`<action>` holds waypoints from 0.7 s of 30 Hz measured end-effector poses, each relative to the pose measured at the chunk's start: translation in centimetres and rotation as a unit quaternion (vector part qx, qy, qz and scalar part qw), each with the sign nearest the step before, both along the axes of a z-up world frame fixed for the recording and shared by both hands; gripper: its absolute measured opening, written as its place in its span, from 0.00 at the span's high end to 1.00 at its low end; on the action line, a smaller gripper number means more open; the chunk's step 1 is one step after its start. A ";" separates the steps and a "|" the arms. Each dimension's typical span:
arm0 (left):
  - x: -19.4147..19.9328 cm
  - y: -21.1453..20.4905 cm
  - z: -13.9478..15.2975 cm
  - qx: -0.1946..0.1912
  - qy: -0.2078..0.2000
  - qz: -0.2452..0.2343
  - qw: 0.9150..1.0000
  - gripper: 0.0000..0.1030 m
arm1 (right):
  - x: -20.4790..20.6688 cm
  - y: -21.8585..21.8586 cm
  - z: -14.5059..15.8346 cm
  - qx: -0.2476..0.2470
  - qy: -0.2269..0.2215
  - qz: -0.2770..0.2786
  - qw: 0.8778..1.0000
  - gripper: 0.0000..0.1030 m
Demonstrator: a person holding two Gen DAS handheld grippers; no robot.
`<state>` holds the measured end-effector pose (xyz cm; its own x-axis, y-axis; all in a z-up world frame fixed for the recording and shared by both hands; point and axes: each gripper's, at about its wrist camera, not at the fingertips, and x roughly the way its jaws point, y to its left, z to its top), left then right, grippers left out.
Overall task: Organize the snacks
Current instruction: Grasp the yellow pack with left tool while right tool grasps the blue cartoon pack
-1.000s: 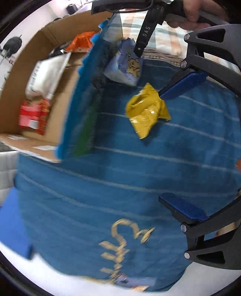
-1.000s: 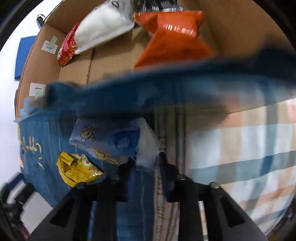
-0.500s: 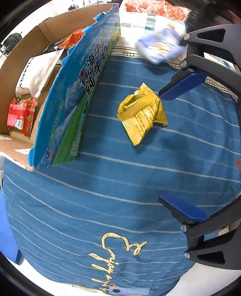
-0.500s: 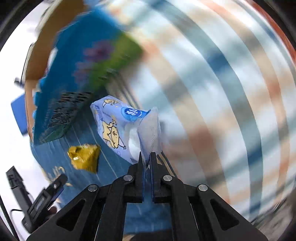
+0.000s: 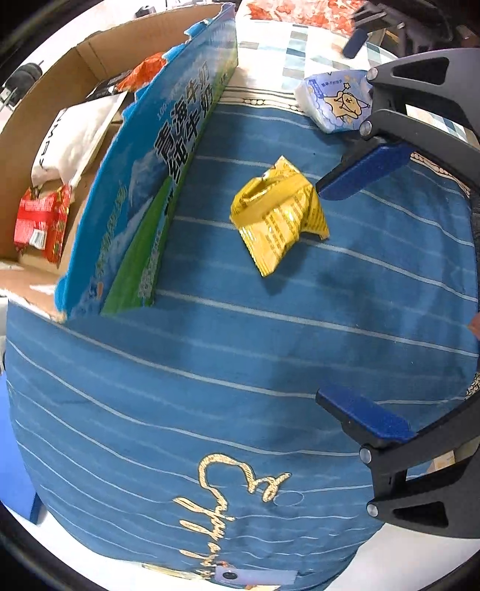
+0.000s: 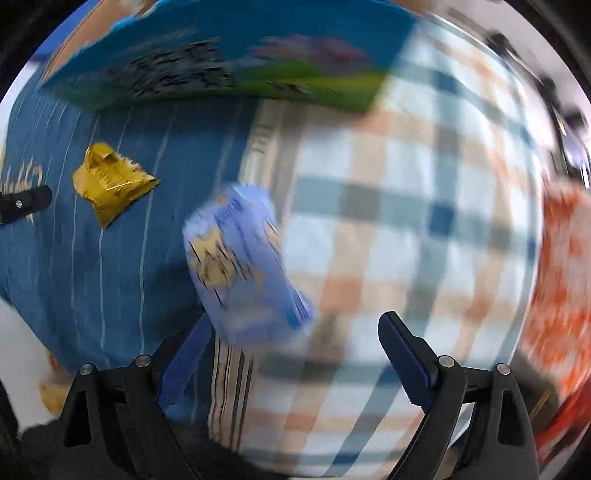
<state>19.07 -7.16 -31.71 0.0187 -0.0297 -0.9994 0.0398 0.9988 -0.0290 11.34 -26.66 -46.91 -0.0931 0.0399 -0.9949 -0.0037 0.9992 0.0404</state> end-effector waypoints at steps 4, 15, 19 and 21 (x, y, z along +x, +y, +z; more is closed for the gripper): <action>-0.1 0.5 -0.1 0.003 0.004 0.006 1.000 0.00 | 2.0 2.5 -2.1 0.000 0.032 0.052 0.998 0.09; -0.1 1.3 -1.5 -0.040 0.043 0.047 0.997 0.00 | 2.6 -0.5 -4.9 0.046 0.059 -0.078 0.994 0.32; 1.5 0.0 -4.1 -0.079 0.084 0.073 0.991 0.14 | 2.3 -3.4 -4.7 0.106 0.056 -0.167 0.979 0.25; 2.7 -0.5 -5.1 -0.078 0.083 0.075 0.991 0.41 | 2.3 -3.7 -4.4 0.114 0.060 -0.176 0.976 0.19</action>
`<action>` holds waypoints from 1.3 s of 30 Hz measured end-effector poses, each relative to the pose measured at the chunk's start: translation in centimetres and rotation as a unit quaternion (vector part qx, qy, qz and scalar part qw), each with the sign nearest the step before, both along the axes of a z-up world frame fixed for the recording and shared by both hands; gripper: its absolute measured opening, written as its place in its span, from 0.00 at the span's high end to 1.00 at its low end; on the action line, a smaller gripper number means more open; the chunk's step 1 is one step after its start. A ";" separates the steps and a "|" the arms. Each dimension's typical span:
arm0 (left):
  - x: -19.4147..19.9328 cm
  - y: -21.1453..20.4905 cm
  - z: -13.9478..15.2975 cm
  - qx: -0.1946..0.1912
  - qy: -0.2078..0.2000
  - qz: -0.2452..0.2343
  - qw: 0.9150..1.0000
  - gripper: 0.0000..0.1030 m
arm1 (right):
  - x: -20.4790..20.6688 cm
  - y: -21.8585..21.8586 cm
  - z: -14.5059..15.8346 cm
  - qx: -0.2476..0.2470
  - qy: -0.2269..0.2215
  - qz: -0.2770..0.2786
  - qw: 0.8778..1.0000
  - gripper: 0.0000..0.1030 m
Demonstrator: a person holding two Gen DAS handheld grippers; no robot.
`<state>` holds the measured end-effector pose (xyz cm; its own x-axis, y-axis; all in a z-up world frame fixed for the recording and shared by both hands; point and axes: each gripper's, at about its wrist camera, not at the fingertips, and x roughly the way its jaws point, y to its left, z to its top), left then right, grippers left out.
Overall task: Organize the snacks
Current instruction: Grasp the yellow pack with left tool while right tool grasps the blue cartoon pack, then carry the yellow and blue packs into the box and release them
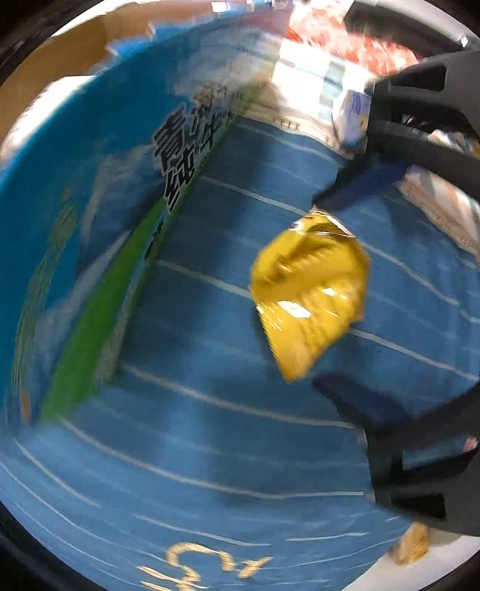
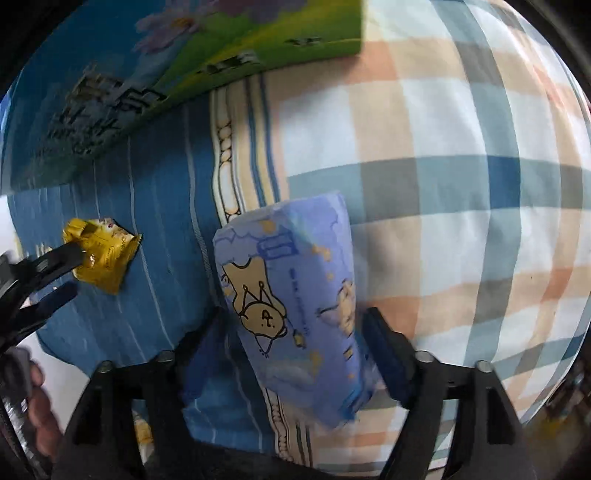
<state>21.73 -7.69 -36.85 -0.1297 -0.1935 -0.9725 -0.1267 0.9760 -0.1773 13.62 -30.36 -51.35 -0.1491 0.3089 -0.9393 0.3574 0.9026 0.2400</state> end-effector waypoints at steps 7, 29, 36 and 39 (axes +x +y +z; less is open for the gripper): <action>1.1 -3.4 -1.3 0.033 -0.021 -0.114 0.993 0.54 | -0.3 -0.6 3.9 -0.075 -0.035 0.057 0.995 0.13; -0.1 -5.4 -1.7 0.048 -0.027 -0.176 0.983 0.59 | 1.8 -0.8 0.0 -0.070 -0.002 0.044 0.997 0.35; -4.7 -5.2 0.6 0.066 -0.055 -0.182 0.980 0.59 | 0.5 -0.8 2.0 -0.059 -0.012 0.038 0.997 0.49; -6.5 -5.4 1.7 0.073 -0.068 -0.191 0.977 0.60 | 0.1 -0.6 3.3 -0.046 -0.022 0.032 0.998 0.50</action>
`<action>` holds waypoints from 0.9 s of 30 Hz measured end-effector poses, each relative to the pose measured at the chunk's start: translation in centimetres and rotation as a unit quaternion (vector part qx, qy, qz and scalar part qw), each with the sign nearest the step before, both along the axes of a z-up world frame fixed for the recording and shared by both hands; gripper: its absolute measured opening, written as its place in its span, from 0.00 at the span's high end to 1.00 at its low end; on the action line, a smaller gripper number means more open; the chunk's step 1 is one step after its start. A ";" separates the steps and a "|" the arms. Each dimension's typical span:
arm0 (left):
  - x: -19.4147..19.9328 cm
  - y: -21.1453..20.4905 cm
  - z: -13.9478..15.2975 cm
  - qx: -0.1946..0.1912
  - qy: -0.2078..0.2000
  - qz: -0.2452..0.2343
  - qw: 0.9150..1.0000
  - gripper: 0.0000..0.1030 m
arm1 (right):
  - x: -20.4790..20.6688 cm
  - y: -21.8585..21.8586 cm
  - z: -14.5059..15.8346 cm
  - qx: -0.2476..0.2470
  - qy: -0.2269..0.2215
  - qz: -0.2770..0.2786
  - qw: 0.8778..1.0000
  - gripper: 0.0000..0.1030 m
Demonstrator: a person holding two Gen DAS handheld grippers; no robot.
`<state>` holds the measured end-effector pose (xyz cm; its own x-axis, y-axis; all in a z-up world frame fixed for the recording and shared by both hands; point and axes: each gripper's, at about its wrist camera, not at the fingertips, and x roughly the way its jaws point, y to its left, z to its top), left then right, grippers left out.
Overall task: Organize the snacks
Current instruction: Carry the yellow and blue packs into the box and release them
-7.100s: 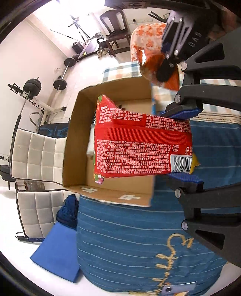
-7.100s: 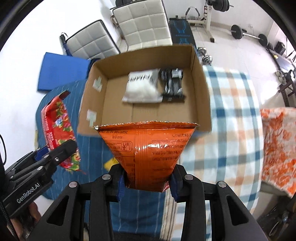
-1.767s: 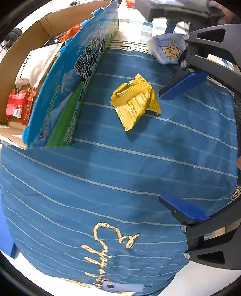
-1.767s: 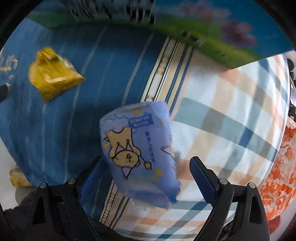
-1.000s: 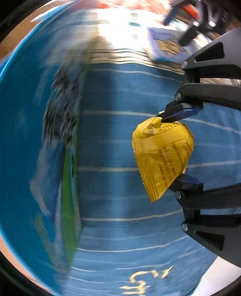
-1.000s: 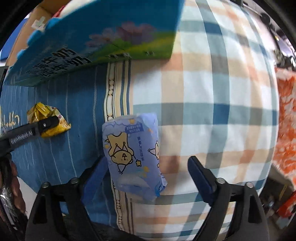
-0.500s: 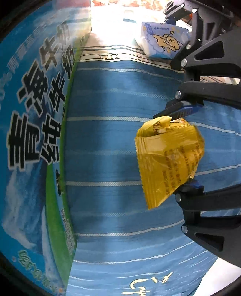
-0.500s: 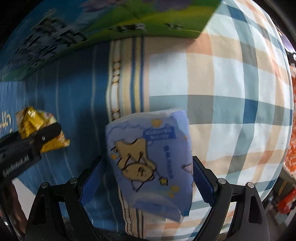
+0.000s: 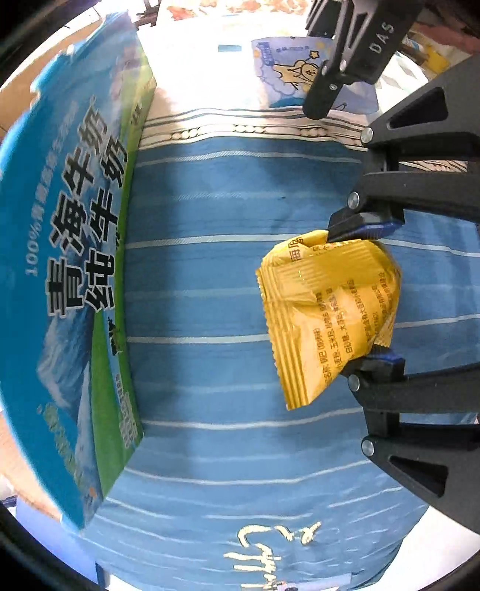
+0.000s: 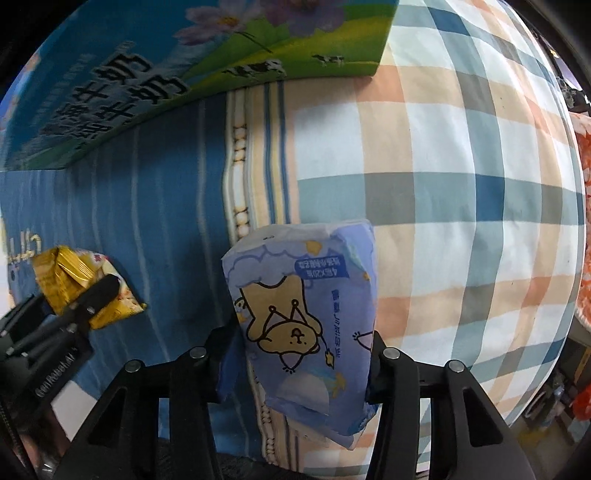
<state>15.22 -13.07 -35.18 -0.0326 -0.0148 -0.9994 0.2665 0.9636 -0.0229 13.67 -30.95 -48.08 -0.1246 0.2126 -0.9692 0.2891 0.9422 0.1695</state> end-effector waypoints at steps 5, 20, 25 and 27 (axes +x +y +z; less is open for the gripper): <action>-4.0 -1.6 2.2 -0.001 -0.027 -0.011 1.000 0.60 | -0.9 -0.4 2.9 0.020 -0.025 -0.002 0.999 0.51; -3.4 -0.3 16.7 -0.083 -0.122 -0.014 0.989 0.60 | -3.0 2.2 16.3 0.056 -0.140 0.023 0.988 0.51; 0.4 0.9 20.4 -0.118 -0.146 -0.006 0.982 0.60 | 0.2 3.3 20.1 0.065 -0.185 0.024 0.980 0.51; 2.0 1.1 21.2 -0.125 -0.155 -0.004 0.980 0.60 | 2.2 3.9 21.2 0.057 -0.200 0.031 0.978 0.51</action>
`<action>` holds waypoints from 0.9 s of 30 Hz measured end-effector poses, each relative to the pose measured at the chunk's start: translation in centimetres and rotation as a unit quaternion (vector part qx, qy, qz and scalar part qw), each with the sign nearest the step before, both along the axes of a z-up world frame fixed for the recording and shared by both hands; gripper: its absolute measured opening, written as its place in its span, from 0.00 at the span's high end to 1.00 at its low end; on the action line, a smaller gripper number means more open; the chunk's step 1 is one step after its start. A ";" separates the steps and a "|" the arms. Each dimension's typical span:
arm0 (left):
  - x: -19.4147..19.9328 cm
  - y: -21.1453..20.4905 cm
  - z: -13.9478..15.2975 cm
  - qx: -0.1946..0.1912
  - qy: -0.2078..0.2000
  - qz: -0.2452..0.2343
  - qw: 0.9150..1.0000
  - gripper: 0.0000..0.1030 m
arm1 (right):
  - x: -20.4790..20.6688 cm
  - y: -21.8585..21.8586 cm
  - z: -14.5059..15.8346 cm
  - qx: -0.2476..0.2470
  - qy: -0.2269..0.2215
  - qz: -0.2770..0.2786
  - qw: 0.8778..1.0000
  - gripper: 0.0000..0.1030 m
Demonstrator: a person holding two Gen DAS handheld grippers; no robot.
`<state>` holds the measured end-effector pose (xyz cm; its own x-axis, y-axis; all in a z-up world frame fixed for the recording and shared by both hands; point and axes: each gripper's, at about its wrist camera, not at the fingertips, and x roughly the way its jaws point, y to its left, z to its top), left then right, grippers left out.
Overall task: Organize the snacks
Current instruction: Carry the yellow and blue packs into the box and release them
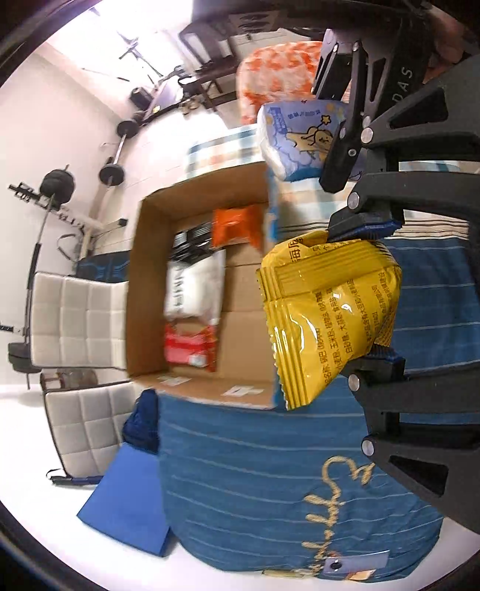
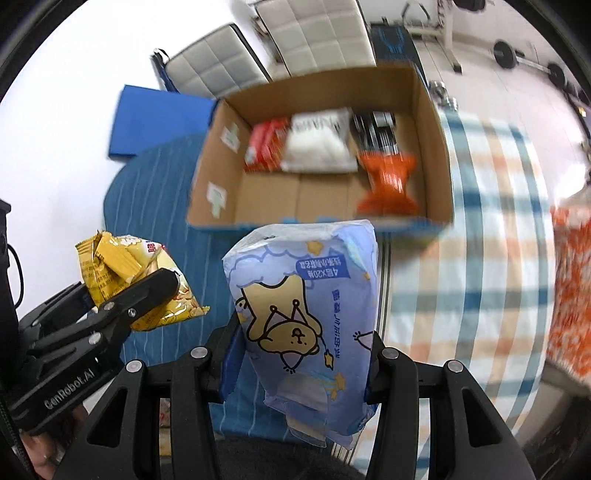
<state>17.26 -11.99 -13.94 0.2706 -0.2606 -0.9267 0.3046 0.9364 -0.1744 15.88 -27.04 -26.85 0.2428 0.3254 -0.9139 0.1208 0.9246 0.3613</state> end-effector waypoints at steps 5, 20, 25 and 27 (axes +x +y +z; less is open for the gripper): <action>4.3 0.6 1.2 -0.010 -0.008 0.014 1.000 0.60 | 4.1 0.5 1.0 -0.012 -0.015 0.010 1.000 0.51; 16.3 -1.0 -8.4 0.029 0.119 -0.017 0.992 0.59 | 14.9 0.5 -8.3 0.014 0.046 -0.025 0.999 0.51; 18.4 -1.5 -13.1 0.042 0.183 -0.025 0.982 0.59 | 16.8 0.8 -12.0 0.003 0.066 -0.020 0.998 0.50; 18.9 -1.7 -14.7 0.048 0.205 -0.027 0.977 0.59 | 17.5 0.9 -13.4 -0.007 0.070 -0.016 0.997 0.50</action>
